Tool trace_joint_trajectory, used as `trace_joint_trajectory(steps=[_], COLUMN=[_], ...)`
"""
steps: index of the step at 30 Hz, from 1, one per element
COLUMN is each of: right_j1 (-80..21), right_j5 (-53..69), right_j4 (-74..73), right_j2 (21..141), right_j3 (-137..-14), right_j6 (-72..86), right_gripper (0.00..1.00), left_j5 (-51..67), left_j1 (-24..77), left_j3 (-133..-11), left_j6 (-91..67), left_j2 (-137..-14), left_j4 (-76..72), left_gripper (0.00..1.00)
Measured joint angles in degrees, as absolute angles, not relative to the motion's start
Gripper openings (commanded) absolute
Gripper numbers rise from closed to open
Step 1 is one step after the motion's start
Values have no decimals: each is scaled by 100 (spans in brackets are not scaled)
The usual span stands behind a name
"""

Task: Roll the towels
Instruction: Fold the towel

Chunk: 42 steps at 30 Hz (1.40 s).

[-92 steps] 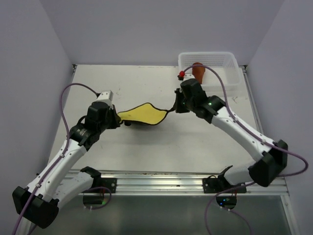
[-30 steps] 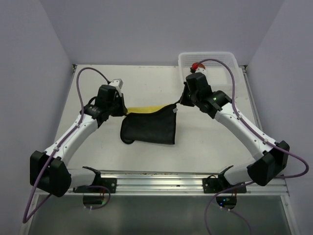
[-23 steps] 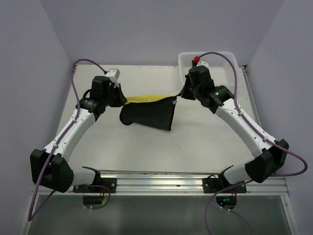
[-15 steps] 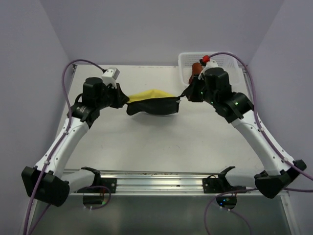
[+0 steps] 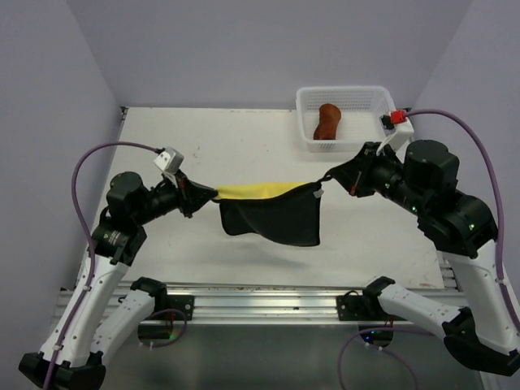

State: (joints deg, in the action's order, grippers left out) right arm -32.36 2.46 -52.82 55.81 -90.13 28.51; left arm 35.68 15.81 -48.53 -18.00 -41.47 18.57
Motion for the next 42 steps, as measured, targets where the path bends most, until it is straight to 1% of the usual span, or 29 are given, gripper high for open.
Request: trace_joint_trajectory(steps=[3, 6, 9, 14, 17, 20, 26, 30, 32, 34, 35, 42], right_j1=[-3236, -3216, -3063, -2622, -2464, -2432, -2436, -2434, -2434, -2434, -2434, -2432], right_j5=[141, -58, -95, -54, -51, -69, -189, -353, -454, -563, -639, -644], right_j4=[-5328, -5247, -5048, -4517, -4296, -4112, -3922, -3809, -3798, -3800, -3802, -3758], right_j2=[5662, 5955, 6453, 7730, 8440, 8842, 9118, 9129, 9129, 9133, 9135, 9135], right_j3=[-9052, -8941, -8595, -8182, -8136, -8149, -8307, -8379, -8379, -8379, -8377, -8252], right_j6=[2867, 2869, 2886, 2888, 2862, 2836, 2783, 2738, 2729, 2720, 2716, 2698], right_gripper=[0, 0, 0, 0, 0, 0, 0, 0, 0, 0, 0, 0], left_j5=[3649, 3465, 3271, 3041, 2897, 2731, 2408, 2200, 2047, 1831, 1780, 1293], left_j1=[1581, 1581, 1581, 1581, 1581, 1581, 1581, 1581, 1581, 1581, 1584, 1616], left_j3=[-4799, -4801, -4801, -4842, -5253, -5913, -7273, -7771, -7848, -7841, -7837, -7636], left_j6=[-1959, -2187, -2379, -2547, -2451, -2259, -1680, -1369, -1245, -1131, -1114, -982], left_j2=[-4224, -4678, -5537, -7535, -8506, -9137, -9660, -9859, -9944, -10022, -10040, -10088], left_j4=[1682, 1514, 1326, 1129, 1343, 1621, 2176, 2547, 2716, 2987, 3037, 3299], left_gripper=[0, 0, 0, 0, 0, 0, 0, 0, 1, 6, 6, 8])
